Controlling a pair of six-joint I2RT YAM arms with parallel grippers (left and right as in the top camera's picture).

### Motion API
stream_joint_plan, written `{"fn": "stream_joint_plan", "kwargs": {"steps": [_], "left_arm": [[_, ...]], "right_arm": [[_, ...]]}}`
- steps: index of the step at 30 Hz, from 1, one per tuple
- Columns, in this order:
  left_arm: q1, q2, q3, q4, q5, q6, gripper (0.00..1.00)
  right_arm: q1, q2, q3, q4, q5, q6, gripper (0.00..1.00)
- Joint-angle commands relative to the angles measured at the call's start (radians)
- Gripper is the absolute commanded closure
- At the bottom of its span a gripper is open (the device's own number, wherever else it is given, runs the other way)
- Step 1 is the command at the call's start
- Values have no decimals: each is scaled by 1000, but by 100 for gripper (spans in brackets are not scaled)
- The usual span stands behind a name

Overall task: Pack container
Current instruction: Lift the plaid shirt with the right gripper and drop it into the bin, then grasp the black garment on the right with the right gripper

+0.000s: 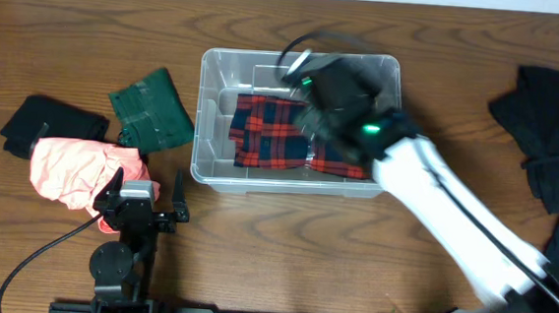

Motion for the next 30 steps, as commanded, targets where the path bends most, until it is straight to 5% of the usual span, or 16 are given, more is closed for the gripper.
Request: {"fn": "stream_joint_plan", "kwargs": {"steps": [1, 7, 16, 30], "left_arm": [[3, -6, -26, -17, 6, -9, 2], [3, -6, -26, -17, 6, -9, 2], [3, -6, -26, -17, 6, -9, 2], [3, -6, -26, -17, 6, -9, 2]], "right_arm": [[-119, -108, 29, -10, 138, 141, 1], [-457, -81, 9, -148, 125, 251, 1], [-819, 198, -44, -121, 106, 195, 1], [-956, 492, -44, 72, -3, 1, 1]]}}
